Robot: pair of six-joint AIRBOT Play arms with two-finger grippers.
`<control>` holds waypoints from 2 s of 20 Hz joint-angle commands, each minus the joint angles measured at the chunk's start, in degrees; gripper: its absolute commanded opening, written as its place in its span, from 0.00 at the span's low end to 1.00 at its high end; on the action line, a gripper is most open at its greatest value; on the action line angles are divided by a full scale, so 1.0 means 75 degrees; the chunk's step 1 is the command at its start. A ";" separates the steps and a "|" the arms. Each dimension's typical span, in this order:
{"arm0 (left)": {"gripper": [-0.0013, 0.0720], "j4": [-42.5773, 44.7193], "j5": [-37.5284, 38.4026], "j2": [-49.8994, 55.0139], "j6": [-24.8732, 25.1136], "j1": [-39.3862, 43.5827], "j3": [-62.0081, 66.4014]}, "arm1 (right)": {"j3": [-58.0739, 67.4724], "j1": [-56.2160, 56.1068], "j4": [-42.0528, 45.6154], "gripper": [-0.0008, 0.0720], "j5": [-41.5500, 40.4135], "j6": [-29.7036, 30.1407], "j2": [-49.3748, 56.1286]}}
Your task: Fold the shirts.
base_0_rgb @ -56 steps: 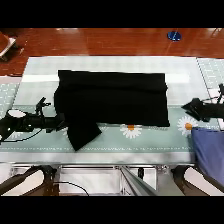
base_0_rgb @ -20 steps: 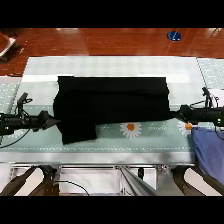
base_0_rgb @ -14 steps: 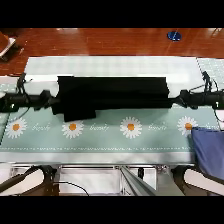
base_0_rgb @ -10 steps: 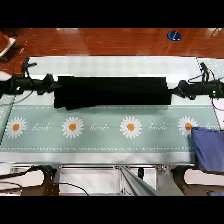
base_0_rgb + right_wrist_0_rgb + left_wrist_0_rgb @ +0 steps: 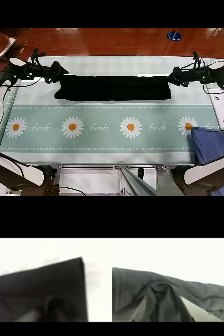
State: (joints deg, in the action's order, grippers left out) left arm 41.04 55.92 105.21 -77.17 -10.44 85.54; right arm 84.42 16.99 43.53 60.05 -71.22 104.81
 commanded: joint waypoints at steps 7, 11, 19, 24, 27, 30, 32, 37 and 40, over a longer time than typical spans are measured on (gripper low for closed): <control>0.71 0.2678 0.2474 -0.0857 -0.0746 -0.1396 0.0227 | 0.0627 0.1244 0.0638 0.57 0.1131 -0.0484 -0.0015; 0.71 0.2177 0.0766 -0.2967 -0.0213 -0.1463 -0.2235 | 0.0178 0.1180 0.1029 0.57 0.1253 -0.0650 0.0017; 0.71 0.0717 -0.0804 -0.5339 0.0568 -0.0256 -0.5173 | 0.0064 -0.0187 0.0452 0.57 0.1309 -0.0606 0.0685; 0.64 0.0396 -0.1116 -0.5289 0.0583 0.0408 -0.5100 | 0.0309 -0.0498 0.0367 0.04 0.1515 -0.0393 0.0493; 0.06 0.0321 -0.1384 -0.5289 0.0688 0.0880 -0.5062 | 0.0262 -0.0367 0.0848 0.04 0.2159 -0.0061 -0.0361; 0.04 0.0323 -0.2448 -0.5246 0.0679 0.2366 -0.5050 | -0.0548 -0.0376 0.1279 0.04 0.1923 0.0137 -0.2098; 0.04 0.0326 -0.3212 -0.4855 0.0595 0.3582 -0.4820 | -0.1542 -0.0373 0.1460 0.04 0.1574 0.0131 -0.3497; 0.04 0.0388 -0.2780 -0.2165 0.0396 0.5595 -0.2244 | -0.3754 -0.0376 0.1472 0.04 0.1501 -0.0175 -0.6627; 0.04 0.1559 -0.1635 -0.0428 -0.0790 0.6344 0.0015 | -0.4156 -0.0376 0.1475 0.04 0.1851 -0.0414 -0.7737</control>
State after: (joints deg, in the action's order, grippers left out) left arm 46.28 37.56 91.18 -76.29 31.07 72.51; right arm 57.71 14.20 54.30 72.47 -72.55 55.77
